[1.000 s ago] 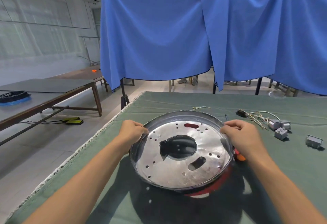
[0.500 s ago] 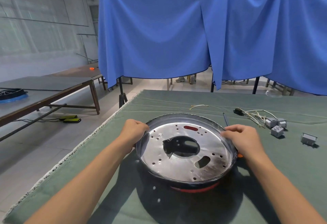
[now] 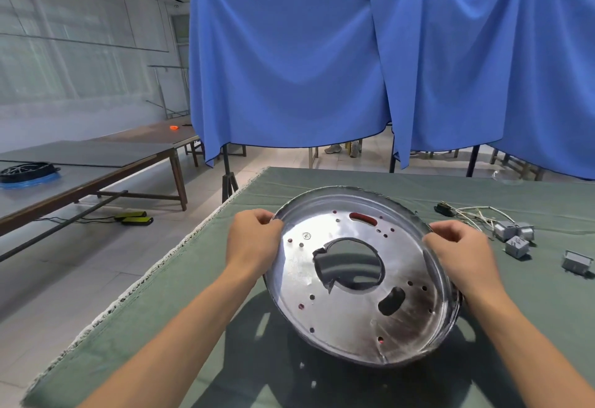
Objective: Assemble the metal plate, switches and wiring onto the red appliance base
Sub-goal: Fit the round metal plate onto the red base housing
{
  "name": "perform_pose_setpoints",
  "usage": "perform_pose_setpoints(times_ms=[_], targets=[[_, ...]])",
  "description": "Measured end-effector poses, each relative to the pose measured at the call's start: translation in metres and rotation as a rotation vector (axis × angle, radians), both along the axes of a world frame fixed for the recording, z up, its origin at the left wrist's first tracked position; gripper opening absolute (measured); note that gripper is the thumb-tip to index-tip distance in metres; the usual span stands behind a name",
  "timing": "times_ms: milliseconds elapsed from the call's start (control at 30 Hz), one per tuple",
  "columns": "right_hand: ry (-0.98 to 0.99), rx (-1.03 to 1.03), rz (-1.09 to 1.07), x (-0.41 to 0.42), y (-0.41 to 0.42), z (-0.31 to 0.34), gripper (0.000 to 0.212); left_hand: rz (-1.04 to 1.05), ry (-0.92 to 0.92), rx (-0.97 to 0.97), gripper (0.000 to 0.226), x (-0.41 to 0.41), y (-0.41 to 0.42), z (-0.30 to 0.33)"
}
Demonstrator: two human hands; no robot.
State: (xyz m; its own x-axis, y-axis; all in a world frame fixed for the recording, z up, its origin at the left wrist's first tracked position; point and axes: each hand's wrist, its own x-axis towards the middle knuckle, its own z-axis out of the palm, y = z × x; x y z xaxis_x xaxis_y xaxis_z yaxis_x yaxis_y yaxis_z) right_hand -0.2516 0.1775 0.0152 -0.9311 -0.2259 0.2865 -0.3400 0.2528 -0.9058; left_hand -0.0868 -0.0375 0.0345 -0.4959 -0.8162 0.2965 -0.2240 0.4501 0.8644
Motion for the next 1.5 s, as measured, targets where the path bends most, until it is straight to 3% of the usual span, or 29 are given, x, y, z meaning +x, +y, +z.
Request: perform_pose_setpoints(times_ms=[200, 400, 667, 900, 1200, 1500], targets=[[0.068, -0.006, -0.026, -0.002, 0.001, -0.003, 0.013, -0.053, 0.059, 0.085, 0.011, -0.005, 0.004, 0.012], [0.047, 0.003, -0.036, -0.010, 0.001, -0.008, 0.015, -0.058, 0.001, 0.106, 0.002, -0.006, 0.002, 0.012], [0.049, 0.015, -0.013, -0.014, 0.001, -0.007, 0.015, -0.043, -0.045, 0.055, 0.006, -0.004, 0.001, 0.009], [0.021, 0.016, 0.010, -0.019, 0.007, -0.007, 0.016, -0.114, -0.148, 0.043, 0.026, -0.009, 0.000, 0.006], [-0.009, 0.044, 0.019, -0.019, 0.012, -0.008, 0.014, -0.145, -0.204, 0.002, 0.012, -0.021, -0.002, 0.013], [0.003, 0.081, -0.012, -0.020, 0.014, -0.009, 0.015, -0.111, -0.022, 0.019, 0.006, -0.029, 0.001, 0.014]])
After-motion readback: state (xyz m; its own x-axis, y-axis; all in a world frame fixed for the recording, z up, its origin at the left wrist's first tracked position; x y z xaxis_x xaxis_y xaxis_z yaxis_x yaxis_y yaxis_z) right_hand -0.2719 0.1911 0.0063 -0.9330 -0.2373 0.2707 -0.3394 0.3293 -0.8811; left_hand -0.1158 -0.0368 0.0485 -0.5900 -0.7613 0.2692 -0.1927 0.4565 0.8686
